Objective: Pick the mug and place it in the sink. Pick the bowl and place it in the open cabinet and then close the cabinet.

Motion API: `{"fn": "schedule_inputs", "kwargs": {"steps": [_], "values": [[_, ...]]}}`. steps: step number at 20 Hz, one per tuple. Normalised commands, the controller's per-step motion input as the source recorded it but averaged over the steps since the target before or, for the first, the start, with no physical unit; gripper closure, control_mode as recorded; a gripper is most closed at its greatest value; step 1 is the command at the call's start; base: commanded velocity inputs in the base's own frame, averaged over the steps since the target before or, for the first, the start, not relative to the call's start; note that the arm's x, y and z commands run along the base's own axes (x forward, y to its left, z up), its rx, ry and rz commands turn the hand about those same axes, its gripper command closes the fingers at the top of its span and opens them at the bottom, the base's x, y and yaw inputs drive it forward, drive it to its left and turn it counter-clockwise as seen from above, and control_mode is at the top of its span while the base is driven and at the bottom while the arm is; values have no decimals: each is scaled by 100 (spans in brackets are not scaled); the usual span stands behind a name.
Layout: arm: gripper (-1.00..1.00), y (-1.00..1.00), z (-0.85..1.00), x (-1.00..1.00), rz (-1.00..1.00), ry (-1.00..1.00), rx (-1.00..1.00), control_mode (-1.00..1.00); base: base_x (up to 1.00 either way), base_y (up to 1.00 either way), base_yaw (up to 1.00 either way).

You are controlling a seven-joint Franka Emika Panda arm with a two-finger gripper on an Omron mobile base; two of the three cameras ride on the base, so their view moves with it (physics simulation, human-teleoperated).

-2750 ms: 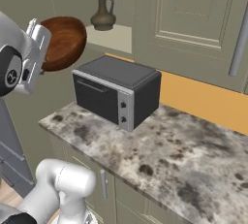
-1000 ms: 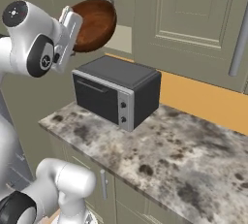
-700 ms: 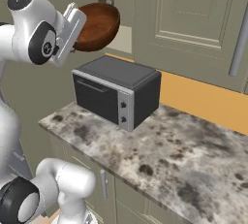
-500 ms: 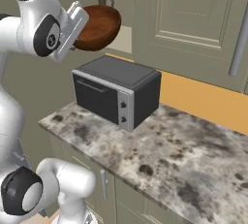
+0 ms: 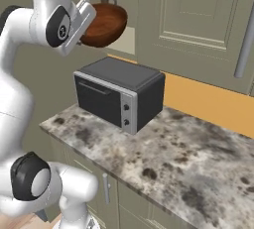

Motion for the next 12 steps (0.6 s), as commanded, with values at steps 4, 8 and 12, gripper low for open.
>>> {"fn": "schedule_inputs", "kwargs": {"steps": [4,8,12], "values": [[100,0,0,41,0,0,0,-100,0,0,0],[100,0,0,38,0,0,0,-100,0,0,0],[100,0,0,30,0,0,0,-100,0,0,0]]}}
